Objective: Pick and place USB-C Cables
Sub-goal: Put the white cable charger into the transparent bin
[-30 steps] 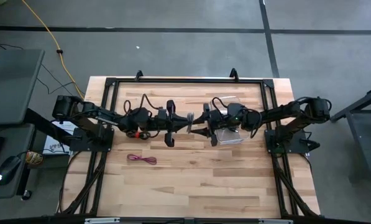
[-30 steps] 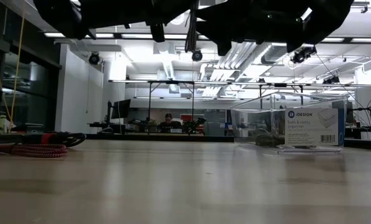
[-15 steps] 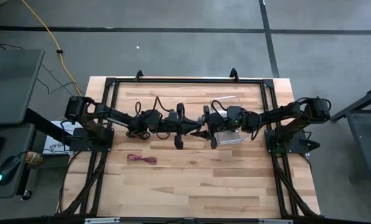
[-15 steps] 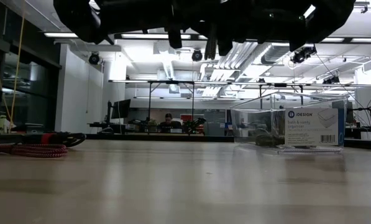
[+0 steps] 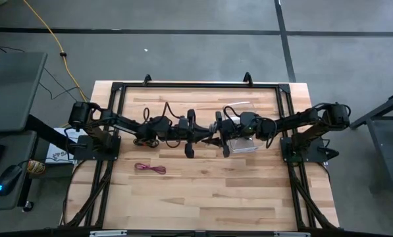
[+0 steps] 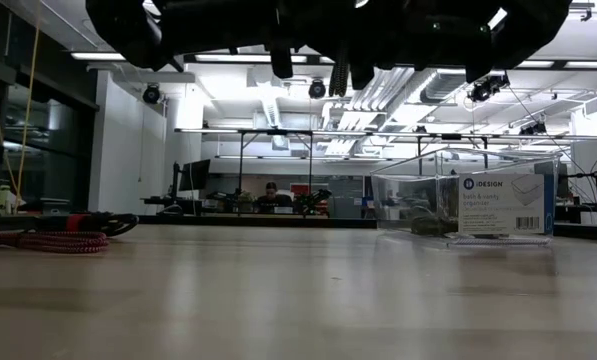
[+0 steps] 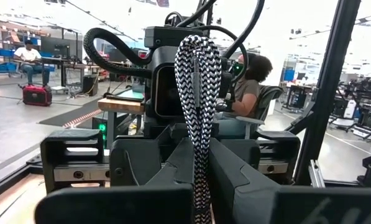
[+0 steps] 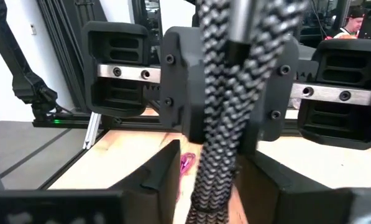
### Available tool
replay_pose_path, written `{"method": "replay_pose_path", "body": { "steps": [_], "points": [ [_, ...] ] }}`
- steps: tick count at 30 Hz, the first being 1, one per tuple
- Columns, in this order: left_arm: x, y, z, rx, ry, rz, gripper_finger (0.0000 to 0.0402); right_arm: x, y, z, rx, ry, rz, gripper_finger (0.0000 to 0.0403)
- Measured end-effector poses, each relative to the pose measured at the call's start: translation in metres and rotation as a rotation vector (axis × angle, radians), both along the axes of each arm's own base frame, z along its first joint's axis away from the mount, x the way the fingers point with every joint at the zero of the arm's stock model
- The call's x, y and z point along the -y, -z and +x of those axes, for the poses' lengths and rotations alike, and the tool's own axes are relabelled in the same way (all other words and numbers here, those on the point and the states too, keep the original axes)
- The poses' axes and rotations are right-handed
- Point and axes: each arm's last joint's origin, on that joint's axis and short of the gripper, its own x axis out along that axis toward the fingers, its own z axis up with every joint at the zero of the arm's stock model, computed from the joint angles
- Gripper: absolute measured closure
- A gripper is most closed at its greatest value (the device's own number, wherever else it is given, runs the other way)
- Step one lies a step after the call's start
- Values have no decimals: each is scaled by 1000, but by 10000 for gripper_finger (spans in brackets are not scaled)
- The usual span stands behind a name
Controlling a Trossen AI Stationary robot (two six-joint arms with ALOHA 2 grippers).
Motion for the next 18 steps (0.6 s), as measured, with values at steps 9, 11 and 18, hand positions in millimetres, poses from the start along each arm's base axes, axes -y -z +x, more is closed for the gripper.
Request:
{"method": "replay_pose_path", "body": {
  "steps": [9,11,18],
  "points": [
    [0,0,0,-2,3,-20,401,0,0,0,-5,-1,-23,385],
    [0,0,0,-1,4,-28,401,0,1,0,-7,-4,-23,378],
    [-2,1,0,-3,3,-30,377,0,1,0,-11,-4,-23,390]
  ]
}}
